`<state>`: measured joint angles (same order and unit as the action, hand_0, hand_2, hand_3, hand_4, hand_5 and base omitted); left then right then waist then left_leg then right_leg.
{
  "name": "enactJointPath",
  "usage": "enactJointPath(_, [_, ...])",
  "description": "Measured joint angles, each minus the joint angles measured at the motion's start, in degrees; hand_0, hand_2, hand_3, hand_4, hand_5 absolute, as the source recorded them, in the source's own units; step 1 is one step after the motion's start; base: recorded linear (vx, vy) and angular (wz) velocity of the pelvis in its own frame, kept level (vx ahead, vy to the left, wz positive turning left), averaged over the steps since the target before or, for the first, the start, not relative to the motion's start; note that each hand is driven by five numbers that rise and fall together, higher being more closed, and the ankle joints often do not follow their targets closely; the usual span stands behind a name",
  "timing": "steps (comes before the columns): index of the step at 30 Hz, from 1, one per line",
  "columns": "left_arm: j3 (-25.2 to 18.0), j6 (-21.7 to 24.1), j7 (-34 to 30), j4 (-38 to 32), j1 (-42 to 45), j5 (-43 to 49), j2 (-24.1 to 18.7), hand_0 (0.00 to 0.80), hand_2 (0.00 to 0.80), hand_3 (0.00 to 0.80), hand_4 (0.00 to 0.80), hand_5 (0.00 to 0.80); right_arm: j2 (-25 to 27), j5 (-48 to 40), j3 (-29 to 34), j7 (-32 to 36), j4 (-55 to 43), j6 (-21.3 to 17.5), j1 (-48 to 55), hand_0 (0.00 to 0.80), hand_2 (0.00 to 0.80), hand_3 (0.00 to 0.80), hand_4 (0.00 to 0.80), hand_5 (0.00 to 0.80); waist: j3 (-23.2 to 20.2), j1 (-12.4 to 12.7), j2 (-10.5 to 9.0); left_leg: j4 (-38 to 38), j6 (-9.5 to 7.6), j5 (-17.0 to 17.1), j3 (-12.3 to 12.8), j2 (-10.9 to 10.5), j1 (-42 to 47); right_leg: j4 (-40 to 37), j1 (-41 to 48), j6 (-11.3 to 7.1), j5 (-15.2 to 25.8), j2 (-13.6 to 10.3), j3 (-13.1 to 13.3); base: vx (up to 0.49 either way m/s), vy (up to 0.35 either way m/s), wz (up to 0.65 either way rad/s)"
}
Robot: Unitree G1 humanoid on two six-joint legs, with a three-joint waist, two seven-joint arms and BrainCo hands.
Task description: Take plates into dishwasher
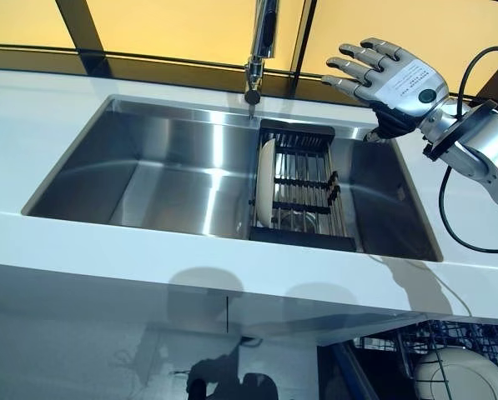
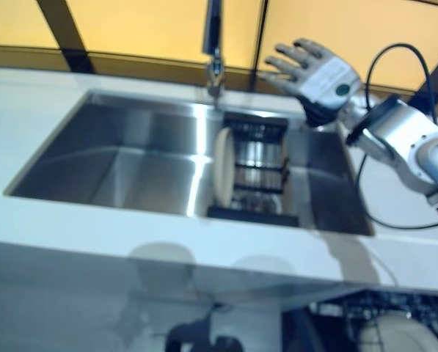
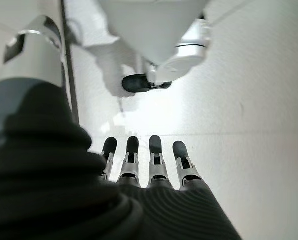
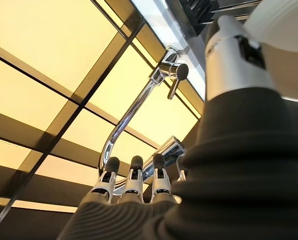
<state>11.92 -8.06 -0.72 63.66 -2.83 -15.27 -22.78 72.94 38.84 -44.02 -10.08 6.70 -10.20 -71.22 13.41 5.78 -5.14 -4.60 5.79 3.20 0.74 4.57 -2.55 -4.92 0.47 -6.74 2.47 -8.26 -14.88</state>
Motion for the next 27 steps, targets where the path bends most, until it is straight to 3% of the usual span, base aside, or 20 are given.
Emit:
enactJointPath(4, [-2.05, 0.19, 1.76, -0.32, 0.14, -3.64, -0.06, 0.000, 0.000, 0.000, 0.000, 0.000, -0.28, -0.03, -1.50, 0.80, 0.03, 0.00, -0.43, 0.000, 0.000, 0.000, 0.000, 0.000, 0.54, 0.72, -0.45, -0.06, 0.03, 0.32, -0.88, 0.01, -0.23, -0.01, 0.37, -0.03, -0.19, 0.06, -0.79, -0.016, -0.019, 0.12])
enactJointPath(27, [-2.12, 0.23, 2.38, -1.61, 0.01, -5.94, -0.21, 0.000, 0.000, 0.000, 0.000, 0.000, -5.44, -2.04, -4.08, 4.92, -0.95, 0.00, -3.01, 0.000, 0.000, 0.000, 0.000, 0.000, 3.88, 3.14, -0.30, -0.03, 0.02, 0.95, -1.11, -0.08, -2.26, -0.02, -0.68, -0.04, -0.39, -0.01, -1.56, -0.010, 0.003, 0.03])
